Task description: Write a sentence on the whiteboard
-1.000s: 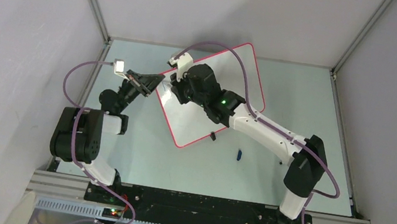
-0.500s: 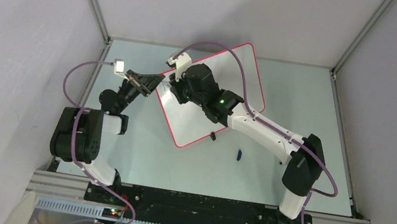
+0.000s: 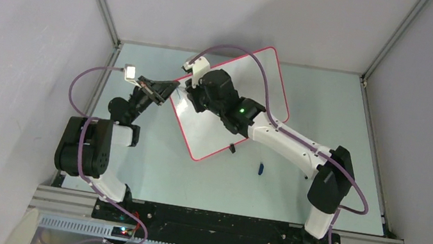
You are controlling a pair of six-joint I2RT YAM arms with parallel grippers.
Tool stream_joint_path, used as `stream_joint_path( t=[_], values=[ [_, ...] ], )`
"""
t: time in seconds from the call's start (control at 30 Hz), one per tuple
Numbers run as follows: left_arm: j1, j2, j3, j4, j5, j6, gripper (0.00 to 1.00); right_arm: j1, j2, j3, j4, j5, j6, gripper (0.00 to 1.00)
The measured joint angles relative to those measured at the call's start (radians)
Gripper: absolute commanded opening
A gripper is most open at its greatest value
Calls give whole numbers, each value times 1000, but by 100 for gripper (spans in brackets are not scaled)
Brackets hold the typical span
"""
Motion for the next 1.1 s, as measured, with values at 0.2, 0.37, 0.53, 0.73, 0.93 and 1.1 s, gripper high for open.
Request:
stream_joint_path(
  t=[0.2, 0.37, 0.53, 0.73, 0.93, 1.1],
  values=[
    [0, 0, 0, -1, -1, 4, 1, -9, 0, 0, 0, 0, 3, 0],
    [0, 0, 0, -1, -1, 5, 1, -16, -2, -1, 0, 0, 3, 0],
    [0, 0, 0, -1, -1, 5, 1, -22, -14, -19, 0, 5, 3, 0],
    [0, 0, 0, 0, -1, 5, 1, -32, -25, -29, -16, 9, 3, 0],
    [-1, 0, 0, 0, -1, 5, 1, -39, -30, -29, -44, 3, 3, 0],
    [-1, 0, 0, 0, -1, 5, 1, -40, -32, -29, -76, -20, -1, 0]
  ],
)
